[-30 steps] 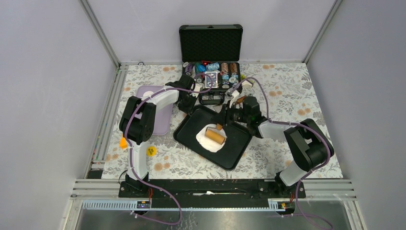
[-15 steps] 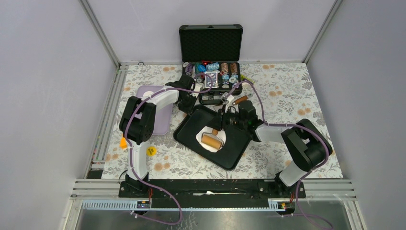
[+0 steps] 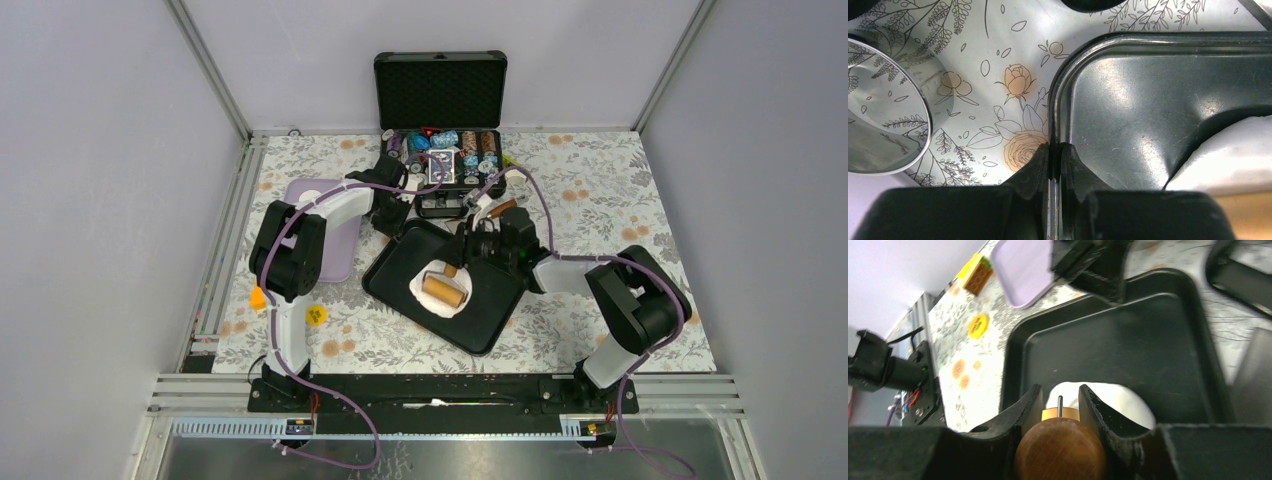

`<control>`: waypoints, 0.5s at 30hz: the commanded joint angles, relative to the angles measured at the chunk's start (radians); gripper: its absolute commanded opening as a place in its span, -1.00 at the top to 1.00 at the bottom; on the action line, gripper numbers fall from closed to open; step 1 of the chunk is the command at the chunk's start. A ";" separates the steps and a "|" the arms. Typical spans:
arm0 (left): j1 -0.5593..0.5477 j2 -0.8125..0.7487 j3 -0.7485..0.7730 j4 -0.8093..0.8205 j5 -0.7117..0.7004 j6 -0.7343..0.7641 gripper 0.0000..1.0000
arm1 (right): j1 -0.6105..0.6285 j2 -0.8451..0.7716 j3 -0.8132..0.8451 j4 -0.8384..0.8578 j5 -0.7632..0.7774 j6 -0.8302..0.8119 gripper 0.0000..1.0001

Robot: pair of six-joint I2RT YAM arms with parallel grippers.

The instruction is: Roll out the dumpling wrappers from the dough

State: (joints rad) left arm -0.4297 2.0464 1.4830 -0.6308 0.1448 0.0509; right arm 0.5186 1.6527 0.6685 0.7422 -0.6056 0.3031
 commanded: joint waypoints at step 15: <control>0.005 0.017 -0.019 -0.026 -0.075 0.021 1.00 | 0.119 0.092 -0.146 -0.072 -0.043 -0.106 1.00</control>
State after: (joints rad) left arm -0.4297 2.0464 1.4830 -0.6308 0.1448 0.0509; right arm 0.6067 1.6608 0.6106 0.8684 -0.6315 0.2993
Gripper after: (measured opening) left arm 0.081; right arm 0.379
